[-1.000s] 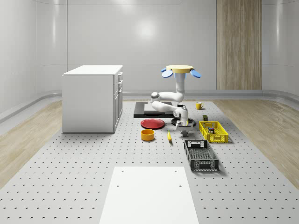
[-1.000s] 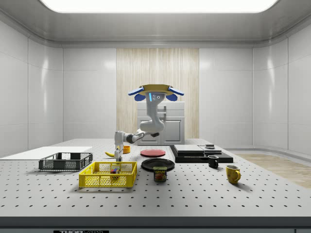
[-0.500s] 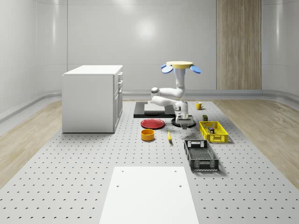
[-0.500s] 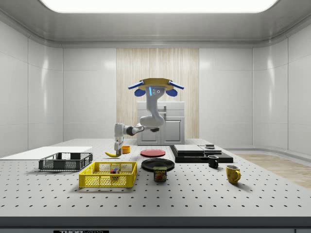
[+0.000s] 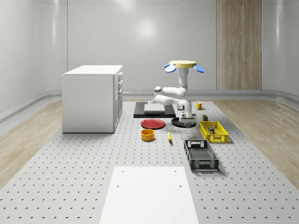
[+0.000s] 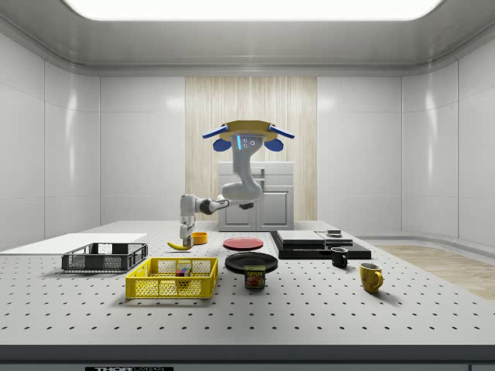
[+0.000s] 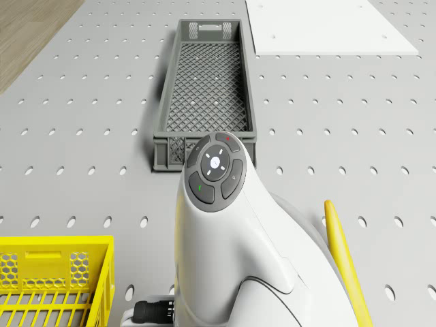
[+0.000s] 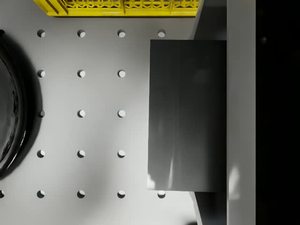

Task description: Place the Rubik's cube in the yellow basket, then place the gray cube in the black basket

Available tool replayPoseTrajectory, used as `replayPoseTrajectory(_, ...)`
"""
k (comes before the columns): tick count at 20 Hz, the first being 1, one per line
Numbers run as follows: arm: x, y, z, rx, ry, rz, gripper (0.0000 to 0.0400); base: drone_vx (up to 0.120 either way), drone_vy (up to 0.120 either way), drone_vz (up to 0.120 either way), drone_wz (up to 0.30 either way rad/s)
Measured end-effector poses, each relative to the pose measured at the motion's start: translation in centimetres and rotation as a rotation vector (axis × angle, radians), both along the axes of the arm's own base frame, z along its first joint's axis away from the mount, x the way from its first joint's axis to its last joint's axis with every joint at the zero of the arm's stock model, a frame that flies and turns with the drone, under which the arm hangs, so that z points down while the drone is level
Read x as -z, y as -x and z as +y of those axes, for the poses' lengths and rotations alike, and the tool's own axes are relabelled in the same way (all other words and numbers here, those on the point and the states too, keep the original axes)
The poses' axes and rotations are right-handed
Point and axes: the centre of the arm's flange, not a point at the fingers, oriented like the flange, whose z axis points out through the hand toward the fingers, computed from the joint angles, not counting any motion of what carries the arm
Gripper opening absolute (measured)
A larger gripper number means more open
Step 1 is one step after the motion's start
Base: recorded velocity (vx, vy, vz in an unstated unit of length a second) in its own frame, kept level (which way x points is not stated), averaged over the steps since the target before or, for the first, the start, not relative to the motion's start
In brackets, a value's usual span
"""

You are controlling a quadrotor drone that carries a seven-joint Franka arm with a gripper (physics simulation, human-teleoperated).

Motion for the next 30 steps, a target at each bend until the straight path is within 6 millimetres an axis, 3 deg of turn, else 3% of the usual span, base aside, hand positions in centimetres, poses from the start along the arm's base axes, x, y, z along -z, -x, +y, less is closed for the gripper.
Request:
replayPoseTrajectory(4,0.02,0.00,0.00,0.000,0.000,0.000,0.0252,0.120,0.100,0.000,0.000)
replayPoseTrajectory(30,0.04,0.00,0.00,0.000,0.000,0.000,0.0252,0.120,0.000,0.009,0.000)
